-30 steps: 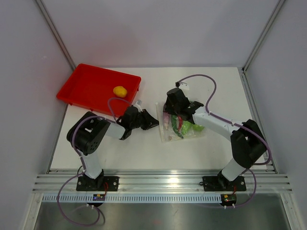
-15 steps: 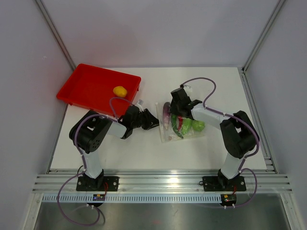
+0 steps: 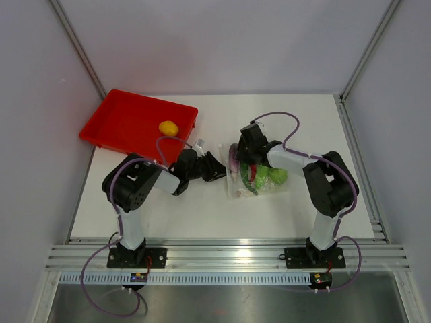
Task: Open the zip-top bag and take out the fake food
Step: Pick up the fake vegetable from the zipper food storage bag.
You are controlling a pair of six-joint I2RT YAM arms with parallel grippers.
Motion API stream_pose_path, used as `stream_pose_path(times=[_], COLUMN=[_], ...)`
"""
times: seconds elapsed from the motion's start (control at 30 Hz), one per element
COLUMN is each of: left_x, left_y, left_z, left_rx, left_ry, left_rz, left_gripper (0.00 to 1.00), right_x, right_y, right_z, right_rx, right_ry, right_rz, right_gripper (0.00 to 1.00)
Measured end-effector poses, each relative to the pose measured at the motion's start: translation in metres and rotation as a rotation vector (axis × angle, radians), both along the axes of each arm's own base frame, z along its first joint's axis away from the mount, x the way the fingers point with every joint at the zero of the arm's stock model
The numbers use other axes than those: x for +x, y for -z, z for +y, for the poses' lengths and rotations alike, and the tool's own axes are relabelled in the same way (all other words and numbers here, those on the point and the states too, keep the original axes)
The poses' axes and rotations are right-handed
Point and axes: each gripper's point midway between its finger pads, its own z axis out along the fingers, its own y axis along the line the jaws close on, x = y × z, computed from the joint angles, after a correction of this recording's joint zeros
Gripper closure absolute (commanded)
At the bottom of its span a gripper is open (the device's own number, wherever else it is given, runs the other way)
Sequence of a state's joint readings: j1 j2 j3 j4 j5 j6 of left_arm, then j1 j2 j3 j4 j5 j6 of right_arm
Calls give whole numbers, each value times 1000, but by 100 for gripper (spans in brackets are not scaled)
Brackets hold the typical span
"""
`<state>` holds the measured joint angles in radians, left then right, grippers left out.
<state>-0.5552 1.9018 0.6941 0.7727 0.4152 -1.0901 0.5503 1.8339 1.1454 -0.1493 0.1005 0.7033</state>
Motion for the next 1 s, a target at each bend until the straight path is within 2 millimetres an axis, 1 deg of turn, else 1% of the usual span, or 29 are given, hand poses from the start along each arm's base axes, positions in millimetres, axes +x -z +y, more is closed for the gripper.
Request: stream_pose_path(times=[0.1, 0.13, 0.17, 0.3, 0.5, 0.73, 0.8, 1.0], left_x=[1, 1, 2, 1, 3, 5, 5, 6], left_y=[-1, -1, -1, 1, 4, 5, 6, 9], left_z=[-3, -4, -5, -8, -10, -16, -17, -18], left_rx=[-5, -5, -4, 21, 57, 105, 118, 152], left_ry=[6, 8, 11, 24, 38, 55, 58, 63], left_rz=[-8, -10, -12, -11, -14, -44, -48, -58], left_gripper=[62, 61, 56, 51, 49, 49, 49, 51], right_x=[-1, -1, -2, -2, -2, -2, -3, -4], right_y=[0, 0, 1, 2, 2, 2, 3, 2], right_z=[2, 3, 3, 7, 11, 10, 9, 8], right_rx=[12, 13, 15, 32, 60, 97, 113, 155], right_ry=[-10, -11, -13, -22, -26, -13, -8, -9], right_rz=[6, 7, 9, 16, 22, 29, 30, 54], right_gripper=[57, 57, 57, 57, 58, 59, 60, 62])
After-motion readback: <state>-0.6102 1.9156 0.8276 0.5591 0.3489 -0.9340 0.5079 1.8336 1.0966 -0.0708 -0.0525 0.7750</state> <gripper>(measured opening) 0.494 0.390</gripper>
